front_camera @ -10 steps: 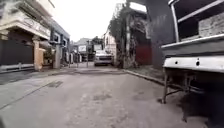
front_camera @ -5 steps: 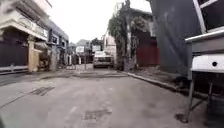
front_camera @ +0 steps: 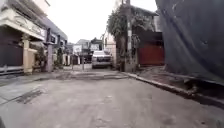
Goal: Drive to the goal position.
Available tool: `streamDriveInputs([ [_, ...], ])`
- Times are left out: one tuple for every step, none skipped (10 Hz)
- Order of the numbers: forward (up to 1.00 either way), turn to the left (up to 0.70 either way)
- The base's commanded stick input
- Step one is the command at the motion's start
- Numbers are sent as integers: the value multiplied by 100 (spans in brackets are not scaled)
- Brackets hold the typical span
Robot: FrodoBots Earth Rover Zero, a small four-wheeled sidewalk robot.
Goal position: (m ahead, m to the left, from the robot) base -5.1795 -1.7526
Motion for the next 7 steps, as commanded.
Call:
streamDriveInputs([
  [70, 0],
  [70, 0],
  [70, 0],
  [70, 0],
  [70, 27],
  [70, 27],
  [70, 27],
])
